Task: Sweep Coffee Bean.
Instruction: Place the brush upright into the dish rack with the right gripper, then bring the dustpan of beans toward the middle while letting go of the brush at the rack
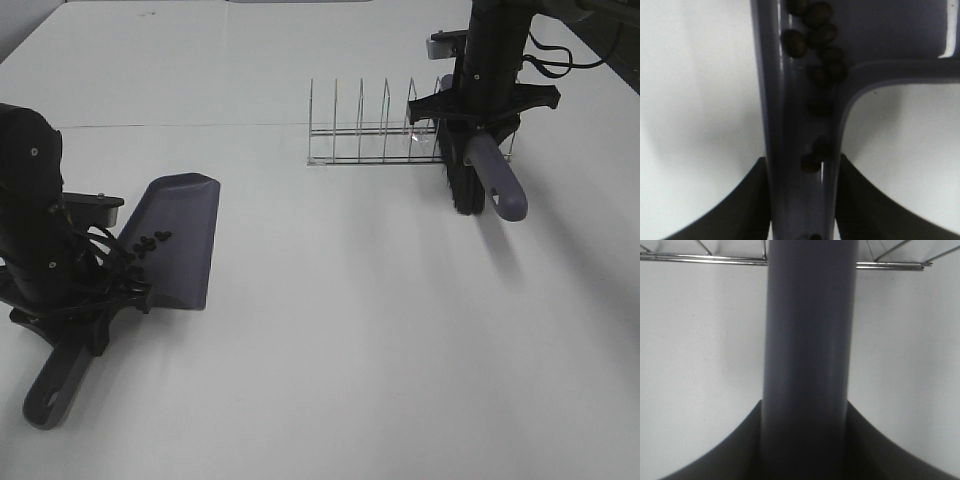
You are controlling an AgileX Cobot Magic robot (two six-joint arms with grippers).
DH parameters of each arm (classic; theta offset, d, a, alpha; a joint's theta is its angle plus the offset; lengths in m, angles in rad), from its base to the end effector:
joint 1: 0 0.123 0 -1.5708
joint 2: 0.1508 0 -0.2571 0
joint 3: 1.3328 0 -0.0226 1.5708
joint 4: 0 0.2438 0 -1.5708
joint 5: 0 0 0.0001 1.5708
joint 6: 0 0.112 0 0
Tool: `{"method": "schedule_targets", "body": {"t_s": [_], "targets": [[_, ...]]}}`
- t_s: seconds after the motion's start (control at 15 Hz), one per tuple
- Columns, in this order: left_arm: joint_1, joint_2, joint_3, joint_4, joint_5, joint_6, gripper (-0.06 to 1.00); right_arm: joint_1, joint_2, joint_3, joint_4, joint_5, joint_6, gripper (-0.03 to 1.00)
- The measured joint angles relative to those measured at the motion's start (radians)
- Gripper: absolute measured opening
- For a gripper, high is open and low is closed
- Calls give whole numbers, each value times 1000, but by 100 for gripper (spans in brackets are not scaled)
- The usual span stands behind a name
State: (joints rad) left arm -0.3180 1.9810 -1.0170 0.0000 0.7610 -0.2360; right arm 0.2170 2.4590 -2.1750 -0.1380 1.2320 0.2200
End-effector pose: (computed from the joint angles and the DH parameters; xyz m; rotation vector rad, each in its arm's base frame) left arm 0.2873 -0.0946 0.0560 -0.1261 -3.0744 -0.0282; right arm 0.4729 0.0894 0.1180 -0.0500 2.9703 -0.1480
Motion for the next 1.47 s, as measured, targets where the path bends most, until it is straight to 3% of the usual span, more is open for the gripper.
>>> {"method": "schedule_targets", "body": {"t_s": [0.27,0.47,0.6,0.87,1.07,1.47], "targets": [[0,0,0,0,0,0,35,-2,0,-1,0,0,0,32],[0,0,0,0,0,1,35,-2,0,-3,-1,-4,0,68],[0,-8,0,0,-13,4,35,-2,-13,-3,-1,-4,0,78],[-13,-13,-42,-19,-22,4,35,-2,-95,-3,4,-4,0,80],[-83,-10,-115,-29,-19,-29,35,-2,-178,-5,52,-4,0,80],[-83,92,-176,-92,9,-16,35,-2,-249,20,113,-8,-28,80]]}}
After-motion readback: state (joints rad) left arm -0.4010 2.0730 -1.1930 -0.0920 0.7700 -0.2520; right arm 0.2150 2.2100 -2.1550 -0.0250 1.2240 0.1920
